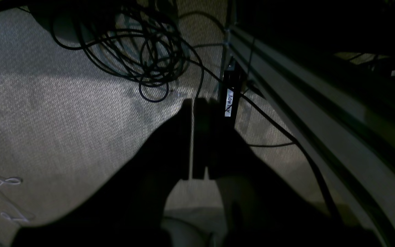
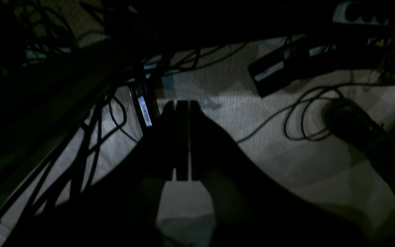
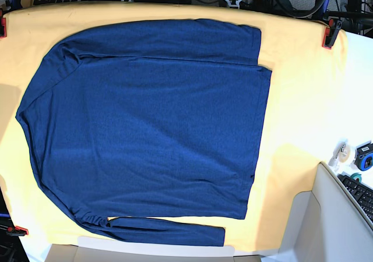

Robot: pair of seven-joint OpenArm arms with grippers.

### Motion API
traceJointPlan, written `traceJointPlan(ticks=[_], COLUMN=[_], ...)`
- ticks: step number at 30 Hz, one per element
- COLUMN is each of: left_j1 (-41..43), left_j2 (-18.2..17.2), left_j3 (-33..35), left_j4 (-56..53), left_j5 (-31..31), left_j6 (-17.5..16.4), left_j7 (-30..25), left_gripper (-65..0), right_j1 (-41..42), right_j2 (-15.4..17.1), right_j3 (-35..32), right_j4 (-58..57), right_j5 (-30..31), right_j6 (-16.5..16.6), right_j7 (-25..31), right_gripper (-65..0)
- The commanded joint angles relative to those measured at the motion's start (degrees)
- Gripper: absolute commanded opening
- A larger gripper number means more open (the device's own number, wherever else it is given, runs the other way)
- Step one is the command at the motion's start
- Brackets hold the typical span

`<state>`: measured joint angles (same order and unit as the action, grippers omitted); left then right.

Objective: Fold the T-shirt properly

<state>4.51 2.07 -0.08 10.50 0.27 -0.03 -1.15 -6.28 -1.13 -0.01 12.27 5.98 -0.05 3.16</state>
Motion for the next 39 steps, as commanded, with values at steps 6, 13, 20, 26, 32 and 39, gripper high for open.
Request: traceJointPlan(ticks=[6, 13, 20, 26, 32, 39], left_j1=[1.8, 1.9, 2.3, 3.1, 3.4, 3.4], left_j2=[0.1, 0.0, 0.0, 0.0, 0.0, 0.0], left_j3=[-0.1, -0.1, -0.1, -0.1, -0.1, -0.1], left_j4=[2.5, 2.6, 2.6, 2.7, 2.7, 2.7], left_j5=[-0.1, -0.1, -0.1, 0.0, 0.0, 0.0], left_j6=[-0.1, -0.1, -0.1, -0.1, -0.1, -0.1], left_j7=[-0.7, -0.7, -0.7, -0.8, -0.8, -0.9], left_gripper=[-65.0, -65.0, -65.0, -65.0, -65.0, -65.0], right_j1=[-1.3, -2.3, -2.7, -2.7, -3.2, -3.3], right_j2=[-0.1, -0.1, 0.0, 0.0, 0.0, 0.0], right_j3=[-0.2, -0.2, -0.2, -0.2, -0.2, -0.2], right_j4=[1.2, 1.3, 1.4, 1.4, 1.4, 1.4], right_j5=[-0.1, -0.1, -0.1, -0.1, -0.1, -0.1], right_j6=[0.1, 0.1, 0.1, 0.1, 0.1, 0.1], right_j7=[0.2, 0.4, 0.5, 0.5, 0.5, 0.5], right_gripper=[-64.8, -64.8, -64.8, -64.8, -64.8, -64.8])
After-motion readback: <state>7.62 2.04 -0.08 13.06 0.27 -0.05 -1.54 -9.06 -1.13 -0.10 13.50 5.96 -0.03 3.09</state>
